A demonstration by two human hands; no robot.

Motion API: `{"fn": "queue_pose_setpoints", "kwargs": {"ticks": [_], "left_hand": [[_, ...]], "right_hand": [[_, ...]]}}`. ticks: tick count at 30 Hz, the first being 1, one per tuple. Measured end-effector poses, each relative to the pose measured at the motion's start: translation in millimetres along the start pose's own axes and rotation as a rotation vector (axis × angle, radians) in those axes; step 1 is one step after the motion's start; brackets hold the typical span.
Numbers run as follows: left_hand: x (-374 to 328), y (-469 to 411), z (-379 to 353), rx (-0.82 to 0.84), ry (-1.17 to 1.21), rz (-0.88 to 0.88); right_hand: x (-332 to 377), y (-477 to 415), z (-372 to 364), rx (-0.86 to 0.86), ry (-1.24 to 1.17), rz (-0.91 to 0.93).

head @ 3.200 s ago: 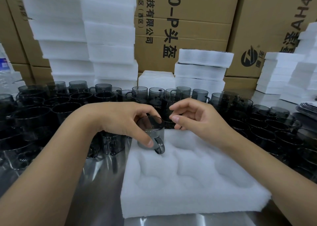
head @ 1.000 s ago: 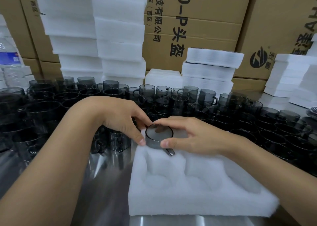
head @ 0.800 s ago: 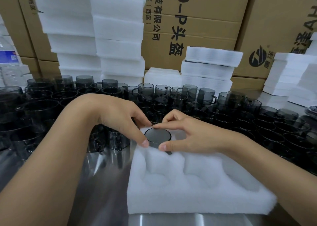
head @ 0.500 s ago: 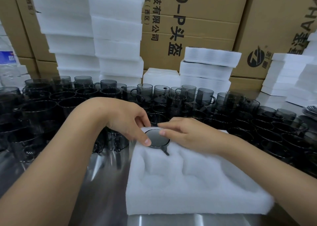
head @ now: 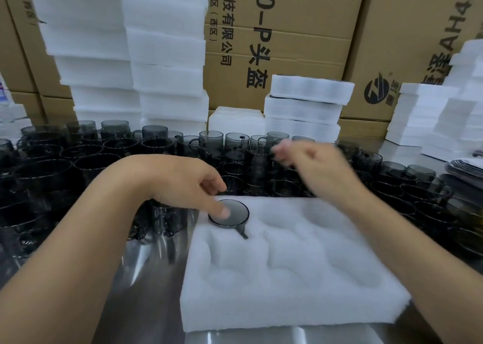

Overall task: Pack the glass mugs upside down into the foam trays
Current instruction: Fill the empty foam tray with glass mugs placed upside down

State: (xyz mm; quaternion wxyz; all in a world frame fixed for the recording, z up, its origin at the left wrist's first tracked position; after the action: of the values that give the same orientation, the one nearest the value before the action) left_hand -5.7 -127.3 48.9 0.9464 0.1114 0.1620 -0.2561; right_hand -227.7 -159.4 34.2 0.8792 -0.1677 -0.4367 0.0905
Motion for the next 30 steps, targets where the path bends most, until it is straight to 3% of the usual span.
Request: {"fn": "queue_pose_setpoints", "kwargs": {"ticks": [3, 9, 14, 18, 22, 26, 30], "left_hand": [[-3.5, -4.4, -1.5, -0.081, 0.075, -0.056], [-7.7, -21.8, -11.5, -0.222, 0.107, -0.149], [-13.7, -34.1, -20.1, -0.406, 0.215, -0.262], [-20.3, -38.1, -22.6, -0.614, 0.35, -0.365], [-26.7, -40.8, -25.5, -0.724, 0.541, -0.421], [-32.9, -46.9, -31.5, -0.748, 0.97, -0.417], [-30.5, -53.6, -34.1, -0.747, 1.202, -0.296]], "right_hand": [[-20.9, -24.3, 49.7, -0.324, 0.121, -0.096], [-85.7, -39.3, 83.4, -0.194, 0.791, -0.52], [-89.4, -36.6, 83.5, -0.258, 0.964, -0.504], [-75.7, -32.9, 91.0, -0.362, 0.906, -0.465], [-43.3, -24.4, 92.2, -0.478, 0.761, -0.255], [-11.1, -7.0, 65.1, -0.342, 0.436, -0.079], [2.4, 10.7, 26.1, -0.228, 0.27, 0.079]]}}
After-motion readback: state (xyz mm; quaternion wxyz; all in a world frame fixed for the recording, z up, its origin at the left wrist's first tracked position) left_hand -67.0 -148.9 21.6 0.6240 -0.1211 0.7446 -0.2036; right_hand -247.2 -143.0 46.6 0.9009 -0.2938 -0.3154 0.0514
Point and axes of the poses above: each hand's wrist, its own y-axis away from the middle knuckle, its own z-axis out of the back of the hand, x = y × z, the point moved 2 cm from there along -y, towards the middle knuckle, and after that the axes turned 14 degrees about -z, right-handed, at the moved point
